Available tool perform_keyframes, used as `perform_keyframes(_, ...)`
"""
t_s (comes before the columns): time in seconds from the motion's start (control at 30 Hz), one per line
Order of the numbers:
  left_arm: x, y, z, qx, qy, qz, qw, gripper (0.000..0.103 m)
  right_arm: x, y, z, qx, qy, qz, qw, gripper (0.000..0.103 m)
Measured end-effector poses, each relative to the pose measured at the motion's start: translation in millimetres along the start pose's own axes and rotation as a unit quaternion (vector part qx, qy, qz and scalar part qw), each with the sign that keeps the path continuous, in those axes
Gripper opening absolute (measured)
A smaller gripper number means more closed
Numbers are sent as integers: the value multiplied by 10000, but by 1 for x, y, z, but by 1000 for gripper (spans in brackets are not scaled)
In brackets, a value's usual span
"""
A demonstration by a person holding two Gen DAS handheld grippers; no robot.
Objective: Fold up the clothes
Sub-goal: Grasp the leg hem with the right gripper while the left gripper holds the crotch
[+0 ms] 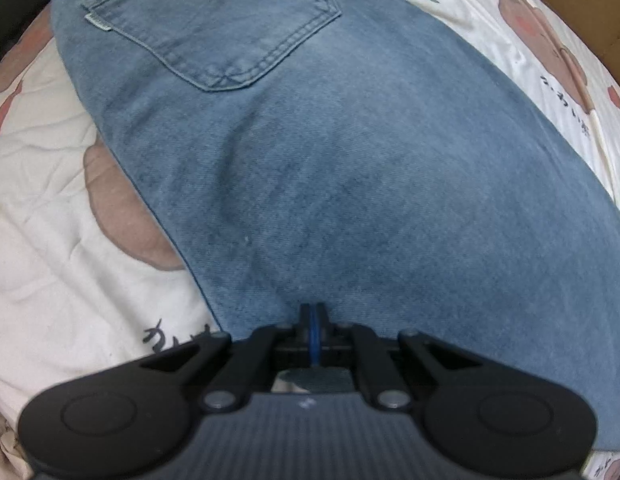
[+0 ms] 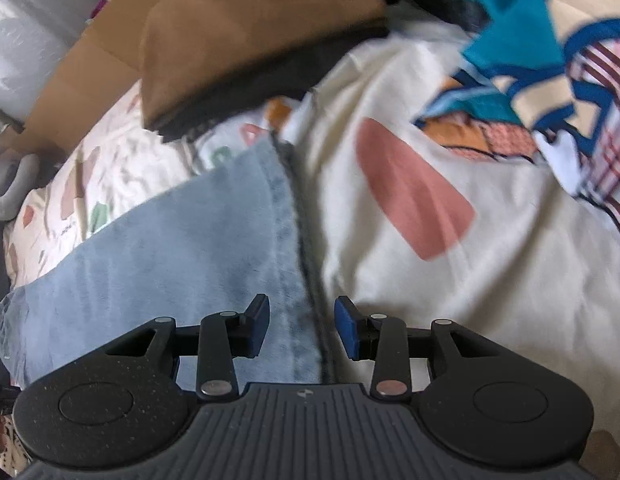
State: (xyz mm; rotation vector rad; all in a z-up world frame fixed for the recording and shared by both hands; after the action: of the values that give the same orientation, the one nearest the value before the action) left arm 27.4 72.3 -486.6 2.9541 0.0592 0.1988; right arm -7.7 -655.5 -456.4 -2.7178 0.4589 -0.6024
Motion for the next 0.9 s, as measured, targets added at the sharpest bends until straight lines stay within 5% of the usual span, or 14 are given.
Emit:
perform_keyframes(0.27,-2,-1,-2,6,-42,61,10000,3,23,-7,19,-3,46,18,10000,43)
perform_keyframes(0.63,-6,-5,-7,4,-9,100,9999,3,17,6,38,324,-351,237,9986,44)
perform_keyframes(0.77,-7,-7,-8,6,-24,126,9999,3,14,-1,38,414,-643,134,9970,33)
perform_keyframes(0.9,-8,-9,-10,7,-16,149,9999,3,11,5,43,614,-851,414,9936,36)
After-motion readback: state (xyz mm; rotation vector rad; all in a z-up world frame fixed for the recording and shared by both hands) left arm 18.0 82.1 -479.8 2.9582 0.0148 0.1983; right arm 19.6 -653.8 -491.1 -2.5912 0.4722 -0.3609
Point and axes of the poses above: each gripper's, at about its wrist camera, not at the fingertips, and z roughly the way its jaws point, y to its right, x to its top, the point moved 10 cm from there along z, roughly the way its jaws point, and after that the axes turned 5 degrees about -x, right-handed, at the moved point
